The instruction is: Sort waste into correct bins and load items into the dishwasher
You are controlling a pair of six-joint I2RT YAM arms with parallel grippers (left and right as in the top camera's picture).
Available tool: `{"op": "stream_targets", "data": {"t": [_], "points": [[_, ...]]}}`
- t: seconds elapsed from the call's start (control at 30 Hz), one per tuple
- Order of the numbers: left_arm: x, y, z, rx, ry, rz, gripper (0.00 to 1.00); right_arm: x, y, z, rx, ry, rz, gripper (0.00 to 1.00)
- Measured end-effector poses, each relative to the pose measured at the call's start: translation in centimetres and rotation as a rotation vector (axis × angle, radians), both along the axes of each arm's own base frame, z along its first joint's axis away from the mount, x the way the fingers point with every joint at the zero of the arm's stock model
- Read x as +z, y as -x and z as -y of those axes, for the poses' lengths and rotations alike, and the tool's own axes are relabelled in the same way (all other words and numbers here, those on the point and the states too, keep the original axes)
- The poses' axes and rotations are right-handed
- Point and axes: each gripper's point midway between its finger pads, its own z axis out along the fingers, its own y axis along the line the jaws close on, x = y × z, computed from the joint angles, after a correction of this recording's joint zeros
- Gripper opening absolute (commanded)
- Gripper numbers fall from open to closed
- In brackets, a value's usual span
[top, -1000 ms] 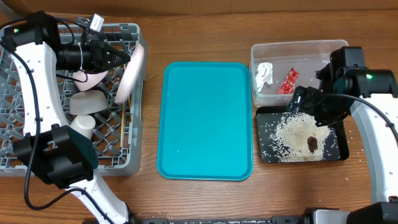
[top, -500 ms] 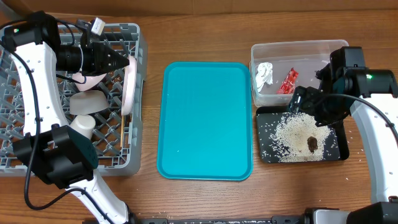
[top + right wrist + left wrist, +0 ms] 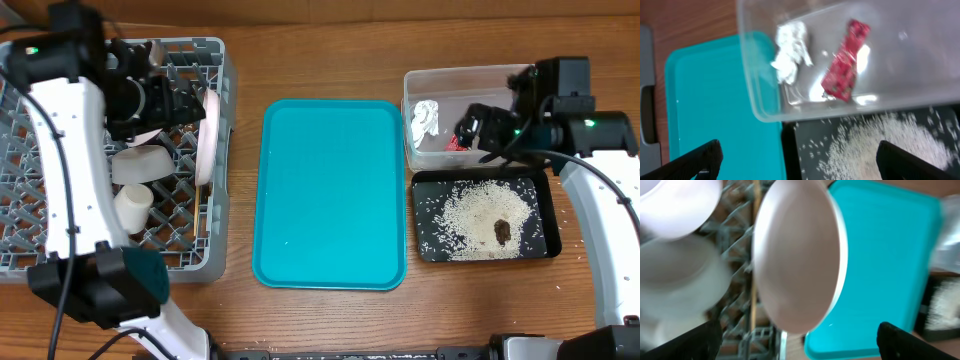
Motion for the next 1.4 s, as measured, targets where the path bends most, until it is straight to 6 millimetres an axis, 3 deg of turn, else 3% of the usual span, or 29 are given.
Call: {"op": "stream_targets", "data": {"t": [0.17,0.37,0.53,0.77,0.93,1.07,1.23,1.4], "points": [[-0.5,1.9,2.1,-0.01,-0.133,-0.093,1.0,-0.2,0.6,-1.5,0.098,0.03,-0.003,1.0],[-1.0,3.5,3.0,-0.001,-0.181,-0.157,1.0,-1.3,2.8,-0.6,0.091,0.041,-0.107,1.0],[-1.4,6.3,2.6,0.035,-0.207,-0.193,1.0,-1.7,3.8,0.2,0.056,0.043,-0.158,1.0],[1.3,9.9,1.9,0.09,-0.231,0.118,1.0,-0.7,4.1,0.7,0.018,0.054,-0.035,1.0],[3.4,13.4,1.9,0.122,-0.217,0.398,1.0,1.5,7.1,1.0,-0.001,0.067,0.121,1.0],[4.1,16.7,1.9,0.14,-0.206,0.561,1.0,3.5,10.8,1.6,-0.028,0.096,0.234,1.0],[4.5,19.4,1.8,0.151,-0.201,0.649,1.0,5.2,14.0,2.1,-0.048,0.114,0.307,1.0],[3.6,20.5,1.8,0.148,-0.206,0.613,1.0,5.0,14.7,2.2,-0.054,0.121,0.298,1.0]]}}
